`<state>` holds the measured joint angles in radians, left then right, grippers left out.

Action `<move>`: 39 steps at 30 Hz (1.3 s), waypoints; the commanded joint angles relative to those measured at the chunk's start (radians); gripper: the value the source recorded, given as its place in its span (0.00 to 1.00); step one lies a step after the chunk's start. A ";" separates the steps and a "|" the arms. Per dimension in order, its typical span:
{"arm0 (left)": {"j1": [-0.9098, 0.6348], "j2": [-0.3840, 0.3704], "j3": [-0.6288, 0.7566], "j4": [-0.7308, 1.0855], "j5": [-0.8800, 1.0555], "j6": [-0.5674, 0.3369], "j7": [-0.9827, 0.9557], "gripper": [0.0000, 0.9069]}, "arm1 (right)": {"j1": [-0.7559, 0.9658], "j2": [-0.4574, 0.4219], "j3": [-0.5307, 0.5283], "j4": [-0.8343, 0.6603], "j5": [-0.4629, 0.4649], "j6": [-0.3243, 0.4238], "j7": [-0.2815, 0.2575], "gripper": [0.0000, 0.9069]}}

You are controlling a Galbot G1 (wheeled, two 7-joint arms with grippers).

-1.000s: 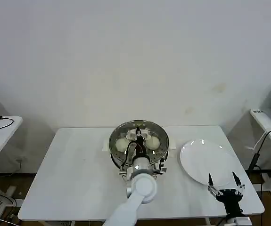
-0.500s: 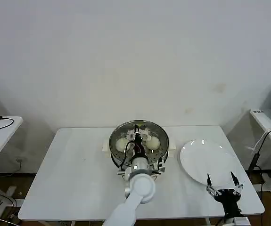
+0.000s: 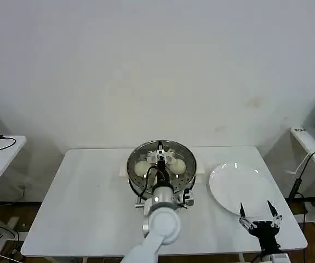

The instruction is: Take steamed baozi put them in steamer then cover it.

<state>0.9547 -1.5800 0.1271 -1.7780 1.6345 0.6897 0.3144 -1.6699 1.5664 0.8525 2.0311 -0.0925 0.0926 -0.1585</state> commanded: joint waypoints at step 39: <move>0.874 0.362 -0.889 -0.391 -1.918 -0.721 -0.566 1.00 | -0.136 -0.080 -0.052 0.068 0.057 0.035 -0.035 1.00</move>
<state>1.5165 -1.2344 -0.5934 -2.1456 0.0403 0.1441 -0.1703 -1.7836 1.5180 0.8112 2.0956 -0.0663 0.1270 -0.1812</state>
